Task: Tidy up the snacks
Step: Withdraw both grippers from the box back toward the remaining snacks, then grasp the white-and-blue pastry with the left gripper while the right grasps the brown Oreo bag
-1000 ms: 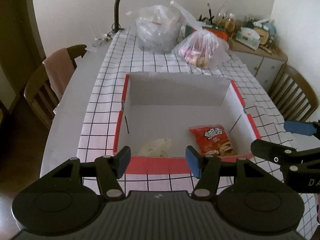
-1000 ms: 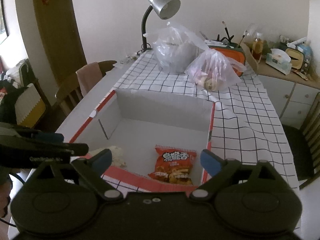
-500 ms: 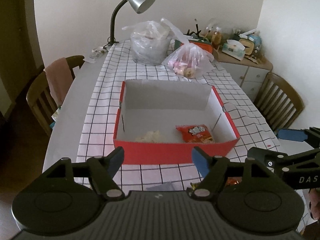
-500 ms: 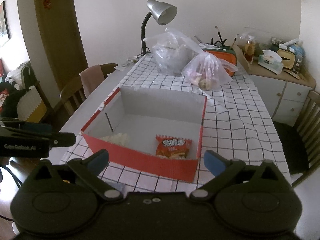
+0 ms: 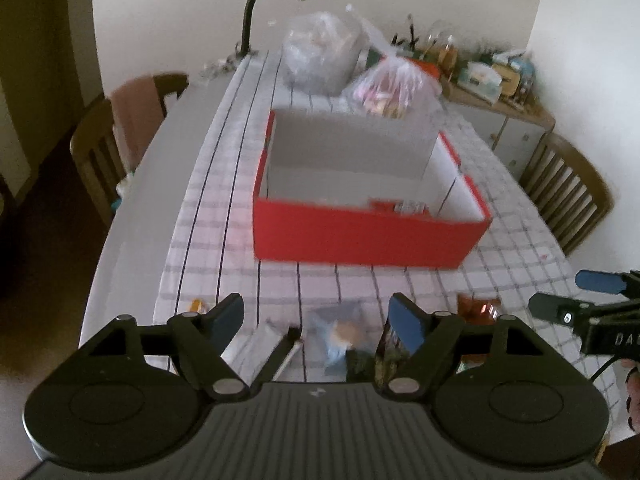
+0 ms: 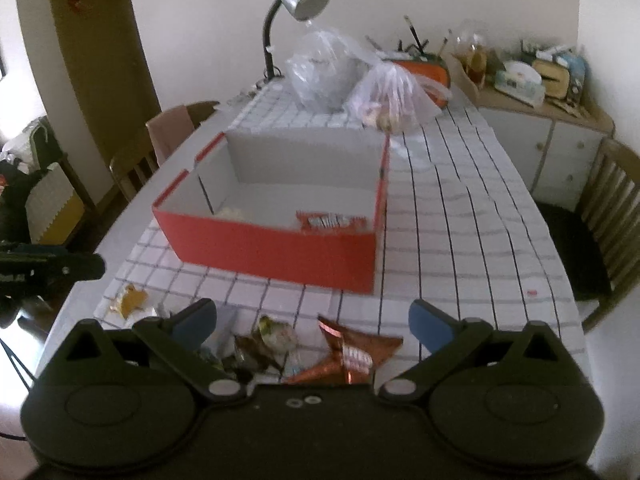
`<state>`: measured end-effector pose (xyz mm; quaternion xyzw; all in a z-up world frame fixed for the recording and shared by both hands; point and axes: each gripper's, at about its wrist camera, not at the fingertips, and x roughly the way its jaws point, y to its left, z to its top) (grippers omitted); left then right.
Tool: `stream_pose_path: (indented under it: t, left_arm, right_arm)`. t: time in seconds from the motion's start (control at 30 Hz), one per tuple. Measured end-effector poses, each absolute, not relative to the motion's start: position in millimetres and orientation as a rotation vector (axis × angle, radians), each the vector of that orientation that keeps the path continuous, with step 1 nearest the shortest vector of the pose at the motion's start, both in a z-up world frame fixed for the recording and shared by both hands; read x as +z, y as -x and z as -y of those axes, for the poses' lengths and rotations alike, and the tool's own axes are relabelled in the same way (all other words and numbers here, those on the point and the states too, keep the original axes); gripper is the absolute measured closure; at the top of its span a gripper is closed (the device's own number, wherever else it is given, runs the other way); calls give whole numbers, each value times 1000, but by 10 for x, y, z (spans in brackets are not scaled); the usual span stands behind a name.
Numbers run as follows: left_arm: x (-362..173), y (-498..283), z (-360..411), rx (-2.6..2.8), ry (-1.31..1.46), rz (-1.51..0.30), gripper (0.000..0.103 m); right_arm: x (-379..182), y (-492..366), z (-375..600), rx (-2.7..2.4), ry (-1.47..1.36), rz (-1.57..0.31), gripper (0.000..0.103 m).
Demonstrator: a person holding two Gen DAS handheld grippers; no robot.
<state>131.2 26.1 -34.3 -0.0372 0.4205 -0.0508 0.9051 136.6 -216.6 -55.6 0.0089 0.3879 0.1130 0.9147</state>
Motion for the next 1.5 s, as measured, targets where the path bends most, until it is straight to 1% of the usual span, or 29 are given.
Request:
stream_pose_path:
  t: [0.27, 0.47, 0.9, 1.17, 1.33, 1.5]
  left_arm:
    - [-765, -1135, -341, -125, 95, -1007, 24]
    - [-1036, -973, -338, -134, 139, -1101, 24]
    - [-1420, -1058, -169, 89, 465, -1322, 24]
    - [-1552, -1090, -24, 171, 482, -1378, 24]
    - [-1631, -1141, -30, 224, 526, -1405, 25]
    - [-1659, -1134, 2, 234, 507, -1397, 25]
  right_arm:
    - [-944, -1313, 2265, 180, -36, -883, 0]
    - [-1131, -1300, 2339, 155, -32, -925, 0]
    - [-1307, -1572, 2297, 99, -20, -949, 1]
    - [-1399, -1726, 2264, 74, -37, -977, 3]
    - [-1450, -1790, 2226, 65, -47, -994, 8]
    - [-1521, -1840, 2146, 53, -41, -1010, 12]
